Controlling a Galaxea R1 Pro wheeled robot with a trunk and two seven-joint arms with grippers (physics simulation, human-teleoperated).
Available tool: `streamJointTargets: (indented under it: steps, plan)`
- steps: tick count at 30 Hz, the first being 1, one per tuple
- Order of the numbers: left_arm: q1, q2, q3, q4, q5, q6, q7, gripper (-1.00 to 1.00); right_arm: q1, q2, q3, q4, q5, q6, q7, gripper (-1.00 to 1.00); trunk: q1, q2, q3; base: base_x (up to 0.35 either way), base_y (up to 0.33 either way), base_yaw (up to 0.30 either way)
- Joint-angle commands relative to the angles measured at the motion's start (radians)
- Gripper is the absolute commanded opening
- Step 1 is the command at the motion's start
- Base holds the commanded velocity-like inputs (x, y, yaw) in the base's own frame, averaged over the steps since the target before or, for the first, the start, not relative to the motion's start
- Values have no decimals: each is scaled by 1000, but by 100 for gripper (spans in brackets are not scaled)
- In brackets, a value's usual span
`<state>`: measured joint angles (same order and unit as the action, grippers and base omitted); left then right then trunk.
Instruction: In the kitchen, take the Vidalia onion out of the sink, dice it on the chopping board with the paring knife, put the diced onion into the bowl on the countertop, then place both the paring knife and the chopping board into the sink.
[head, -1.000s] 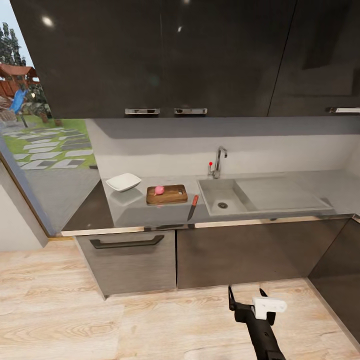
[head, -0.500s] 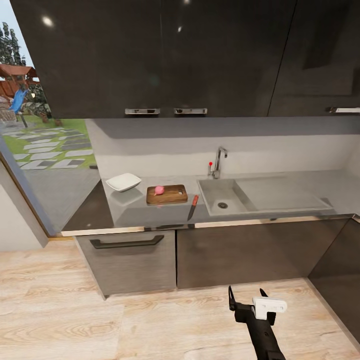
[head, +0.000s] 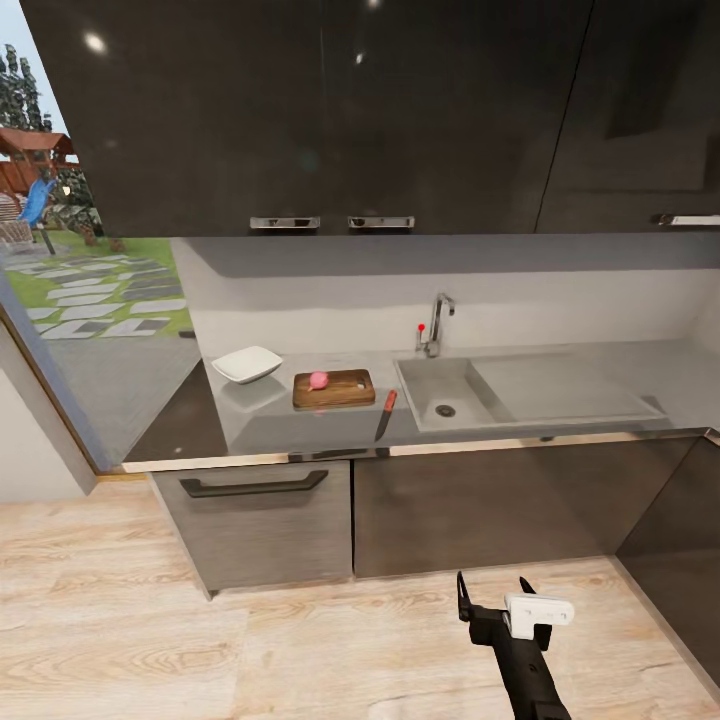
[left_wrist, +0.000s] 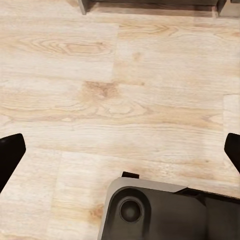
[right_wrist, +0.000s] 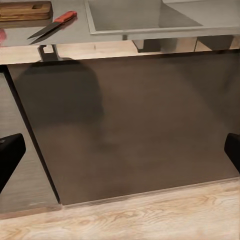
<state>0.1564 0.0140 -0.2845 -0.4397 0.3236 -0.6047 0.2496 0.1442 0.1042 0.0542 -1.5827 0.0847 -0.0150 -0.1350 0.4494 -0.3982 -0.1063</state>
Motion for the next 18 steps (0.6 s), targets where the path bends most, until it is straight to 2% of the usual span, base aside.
streamJointTargets:
  steps: [1,8,18]
  plan:
    - [0,1,-8,-2,5,-1,8,100,0,0,1,0,9,0,-5,100,1,-2,-2,0,0,0]
    - [0,1,-8,-2,5,-1,8,100,0,0,1,0,9,0,-5,100,1,-2,-2,33,0,0]
    - [0,1,-8,-4,5,-1,8,100,0,0,1,0,9,0,-6,100,1,-2,-2,281,0,0]
